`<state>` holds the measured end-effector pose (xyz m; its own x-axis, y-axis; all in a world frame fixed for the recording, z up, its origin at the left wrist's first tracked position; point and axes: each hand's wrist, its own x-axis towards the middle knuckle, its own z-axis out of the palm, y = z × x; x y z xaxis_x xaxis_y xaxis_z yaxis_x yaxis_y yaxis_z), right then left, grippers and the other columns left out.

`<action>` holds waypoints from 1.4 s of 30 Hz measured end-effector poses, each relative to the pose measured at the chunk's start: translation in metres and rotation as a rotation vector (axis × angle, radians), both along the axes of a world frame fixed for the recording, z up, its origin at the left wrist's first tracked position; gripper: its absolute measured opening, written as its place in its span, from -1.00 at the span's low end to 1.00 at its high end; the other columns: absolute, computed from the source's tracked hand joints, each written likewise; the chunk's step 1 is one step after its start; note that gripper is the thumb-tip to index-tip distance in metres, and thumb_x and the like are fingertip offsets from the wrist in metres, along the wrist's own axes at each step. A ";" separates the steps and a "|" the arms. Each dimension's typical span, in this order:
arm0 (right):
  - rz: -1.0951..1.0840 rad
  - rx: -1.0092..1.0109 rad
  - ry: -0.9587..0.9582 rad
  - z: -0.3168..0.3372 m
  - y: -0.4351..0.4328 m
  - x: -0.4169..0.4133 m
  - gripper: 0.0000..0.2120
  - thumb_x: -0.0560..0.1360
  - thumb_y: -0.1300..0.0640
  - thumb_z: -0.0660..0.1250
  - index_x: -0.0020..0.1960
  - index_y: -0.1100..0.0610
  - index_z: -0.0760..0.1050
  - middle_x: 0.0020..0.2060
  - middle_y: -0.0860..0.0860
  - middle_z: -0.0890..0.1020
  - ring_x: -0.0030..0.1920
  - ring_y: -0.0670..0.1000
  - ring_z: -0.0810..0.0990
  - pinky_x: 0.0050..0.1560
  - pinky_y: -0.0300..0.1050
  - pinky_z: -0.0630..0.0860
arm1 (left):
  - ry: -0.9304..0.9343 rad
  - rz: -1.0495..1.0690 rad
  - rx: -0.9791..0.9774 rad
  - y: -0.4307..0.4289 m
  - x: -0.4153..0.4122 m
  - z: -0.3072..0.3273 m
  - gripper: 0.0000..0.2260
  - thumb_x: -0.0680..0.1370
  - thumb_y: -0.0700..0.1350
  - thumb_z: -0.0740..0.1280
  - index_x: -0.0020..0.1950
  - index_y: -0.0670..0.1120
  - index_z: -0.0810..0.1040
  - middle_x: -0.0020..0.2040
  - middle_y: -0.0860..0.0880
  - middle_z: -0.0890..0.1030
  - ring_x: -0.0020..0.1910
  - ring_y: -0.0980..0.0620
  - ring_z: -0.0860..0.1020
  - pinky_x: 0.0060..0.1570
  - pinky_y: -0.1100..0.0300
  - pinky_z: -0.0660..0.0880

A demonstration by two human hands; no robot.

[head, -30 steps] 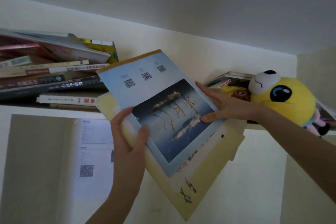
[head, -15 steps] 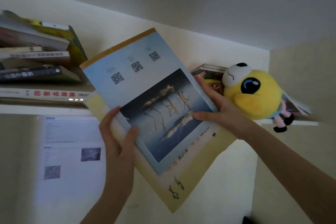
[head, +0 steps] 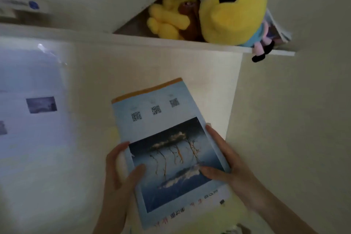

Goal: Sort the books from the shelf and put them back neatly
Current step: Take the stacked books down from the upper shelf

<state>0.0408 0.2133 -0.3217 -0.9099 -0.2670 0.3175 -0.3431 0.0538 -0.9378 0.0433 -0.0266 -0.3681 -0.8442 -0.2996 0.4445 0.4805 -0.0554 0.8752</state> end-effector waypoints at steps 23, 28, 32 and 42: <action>-0.105 0.843 -0.519 -0.306 0.019 -0.048 -0.25 0.35 -0.40 0.30 0.41 -0.39 -0.03 0.52 -0.04 -0.28 0.51 0.15 -0.29 0.46 0.22 -0.11 | -0.931 -0.228 -0.723 0.026 -0.057 -0.291 -0.42 0.54 0.20 0.28 0.47 0.29 0.07 0.56 -0.06 -0.19 0.53 -0.07 -0.20 0.44 -0.09 -0.06; -0.094 0.740 -0.393 -0.232 -0.007 -0.061 -0.39 0.48 -0.04 0.39 0.35 -0.35 0.11 0.49 -0.09 -0.12 0.51 0.09 -0.04 0.49 0.11 0.09 | -0.765 -0.195 -0.744 0.015 -0.071 -0.220 -0.54 0.52 0.14 0.30 0.34 0.40 0.19 0.50 -0.09 0.13 0.49 -0.12 0.09 0.39 0.13 0.12; 0.048 0.557 -0.156 -0.116 -0.046 -0.071 -0.44 0.50 -0.07 0.37 0.39 -0.34 0.19 0.39 -0.27 0.17 0.39 -0.20 0.20 0.33 -0.27 0.25 | -0.524 -0.266 -0.506 -0.022 -0.069 -0.102 -0.71 0.57 -0.17 0.33 0.14 0.23 0.48 0.21 0.14 0.50 0.18 0.21 0.49 0.00 0.44 0.43; 0.110 0.274 0.832 0.196 -0.202 0.001 -0.49 0.44 0.08 0.44 0.35 -0.14 0.40 0.24 -0.26 0.44 0.25 -0.25 0.38 0.19 -0.42 0.35 | 0.058 0.049 -0.311 -0.149 0.075 0.205 -0.75 0.55 -0.20 0.25 0.20 -0.07 0.57 0.05 0.01 0.69 0.03 0.07 0.65 0.08 0.20 0.57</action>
<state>0.0419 0.0111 -0.1257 -0.3767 -0.5034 0.7776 -0.9254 0.1670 -0.3402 0.1183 -0.1757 -0.1627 -0.8024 -0.1814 0.5685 0.5261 0.2347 0.8174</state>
